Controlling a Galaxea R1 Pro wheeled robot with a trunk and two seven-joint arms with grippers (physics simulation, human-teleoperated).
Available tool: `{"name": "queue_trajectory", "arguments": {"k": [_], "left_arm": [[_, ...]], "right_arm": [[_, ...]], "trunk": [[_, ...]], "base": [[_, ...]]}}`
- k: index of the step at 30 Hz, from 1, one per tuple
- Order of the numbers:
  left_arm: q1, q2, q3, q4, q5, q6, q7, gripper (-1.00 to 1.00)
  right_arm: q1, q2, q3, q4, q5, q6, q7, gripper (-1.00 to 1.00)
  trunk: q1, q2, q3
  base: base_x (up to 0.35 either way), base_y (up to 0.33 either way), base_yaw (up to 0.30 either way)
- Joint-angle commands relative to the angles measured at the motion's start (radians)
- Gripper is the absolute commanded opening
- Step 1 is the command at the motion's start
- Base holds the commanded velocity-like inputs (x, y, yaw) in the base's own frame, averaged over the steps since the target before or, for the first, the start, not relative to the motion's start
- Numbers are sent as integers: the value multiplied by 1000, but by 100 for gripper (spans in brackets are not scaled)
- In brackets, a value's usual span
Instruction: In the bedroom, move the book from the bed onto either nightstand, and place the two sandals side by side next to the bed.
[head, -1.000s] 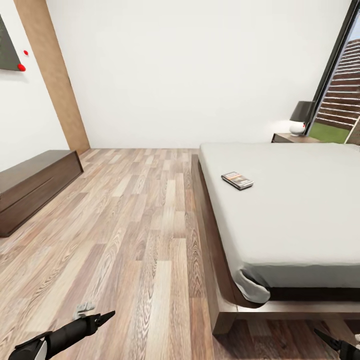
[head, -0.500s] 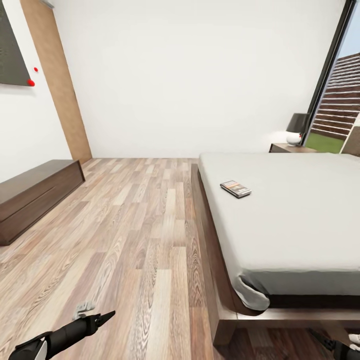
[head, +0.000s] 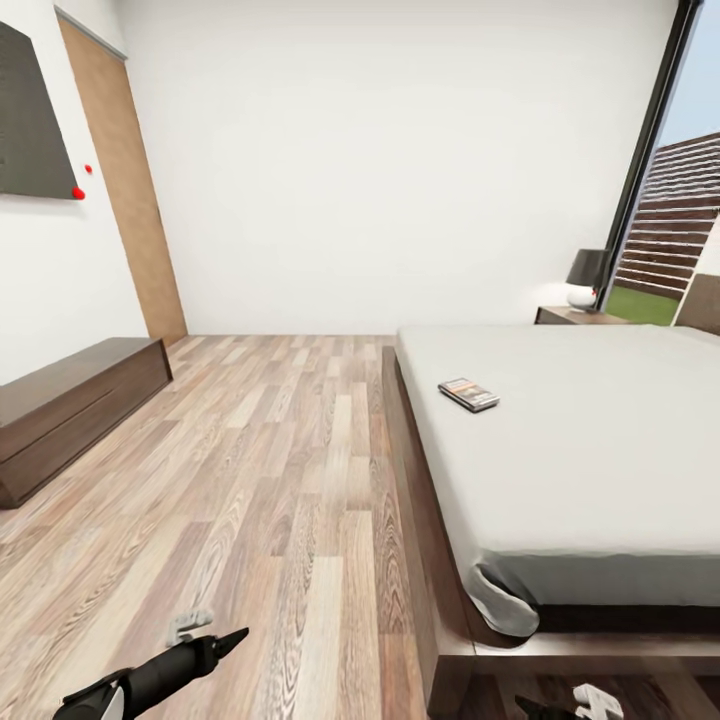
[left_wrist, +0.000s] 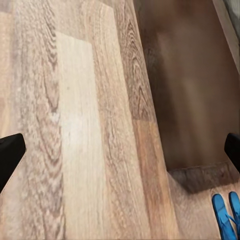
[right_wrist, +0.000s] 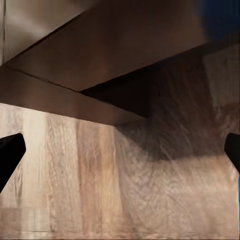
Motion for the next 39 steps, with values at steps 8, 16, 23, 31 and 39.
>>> {"name": "queue_trajectory", "arguments": {"k": [8, 16, 23, 31, 39], "left_arm": [[0, -19, 8, 30, -6, -5, 29, 100], [2, -29, -6, 128, -7, -169, 32, 100], [3, -41, -9, 137, -8, -212, 51, 100], [4, -48, -9, 138, -7, -216, 78, 100], [3, -48, -8, 138, -6, -214, 77, 100]], "right_arm": [[-2, 21, 6, 4, 69, -5, -23, 100], [-2, 13, 3, 4, 71, -5, -25, 100], [-2, 13, 2, 4, 71, -5, -25, 100], [-2, 13, 2, 4, 71, -5, -25, 100], [-2, 13, 3, 4, 71, -5, -25, 100]], "trunk": [[-7, 8, 29], [-38, 64, 54], [-65, 113, 76], [-95, 169, 101], [-126, 225, 126]], "base": [[0, 0, 0], [0, 0, 0], [0, 0, 0], [0, 0, 0], [0, 0, 0]]}}
